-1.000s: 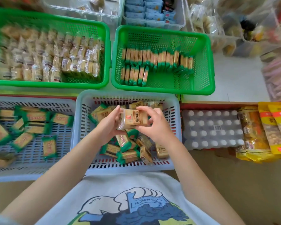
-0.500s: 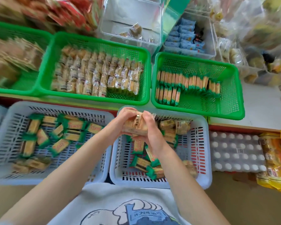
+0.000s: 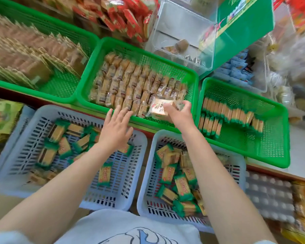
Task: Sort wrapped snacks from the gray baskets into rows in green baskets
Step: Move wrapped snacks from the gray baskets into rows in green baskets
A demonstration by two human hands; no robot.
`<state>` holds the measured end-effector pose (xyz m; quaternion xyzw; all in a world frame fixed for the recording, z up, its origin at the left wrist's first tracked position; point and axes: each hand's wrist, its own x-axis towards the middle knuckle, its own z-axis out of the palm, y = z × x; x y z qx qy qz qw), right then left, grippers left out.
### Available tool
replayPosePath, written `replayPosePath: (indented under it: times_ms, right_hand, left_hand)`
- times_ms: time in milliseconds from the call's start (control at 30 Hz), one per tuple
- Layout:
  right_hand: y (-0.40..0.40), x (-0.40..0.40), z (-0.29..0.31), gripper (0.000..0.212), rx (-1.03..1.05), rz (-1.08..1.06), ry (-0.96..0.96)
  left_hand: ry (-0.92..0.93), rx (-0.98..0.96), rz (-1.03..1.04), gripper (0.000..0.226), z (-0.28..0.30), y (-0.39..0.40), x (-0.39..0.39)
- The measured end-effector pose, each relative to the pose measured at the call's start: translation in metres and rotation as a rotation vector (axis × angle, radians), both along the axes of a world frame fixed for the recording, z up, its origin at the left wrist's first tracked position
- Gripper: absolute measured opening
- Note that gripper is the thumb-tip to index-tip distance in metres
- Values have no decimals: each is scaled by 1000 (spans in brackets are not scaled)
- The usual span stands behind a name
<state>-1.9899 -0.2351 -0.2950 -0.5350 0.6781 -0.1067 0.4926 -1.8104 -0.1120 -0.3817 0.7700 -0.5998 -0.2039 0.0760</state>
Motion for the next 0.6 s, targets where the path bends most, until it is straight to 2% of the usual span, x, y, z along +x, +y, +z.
replayPosePath:
  times_ms: [67,133,300,400,500,600]
  right_hand:
    - [-14,16,-11,104,56,45,208]
    - [-22,30,-27,115,80,61,370]
    - [-23,53,-66,130,68,198,636]
    - [-24,58,-68,124,104,271,703]
    - [-39,56,-65,131,207,346,702]
    - [-58,55,-53,128,282,411,701]
  left_hand:
    - [-75,19,-82,70,-13,4,2]
    - [-52,9,-61,70,-15,5,2]
    - [-72,-6,-63,71,-20,3,1]
    - [-65,-21,-60,73,-23,4,0]
    - [-60,-16,-56,73,-24,3,0]
    - [-68,-31,-54,73,-25,4,1]
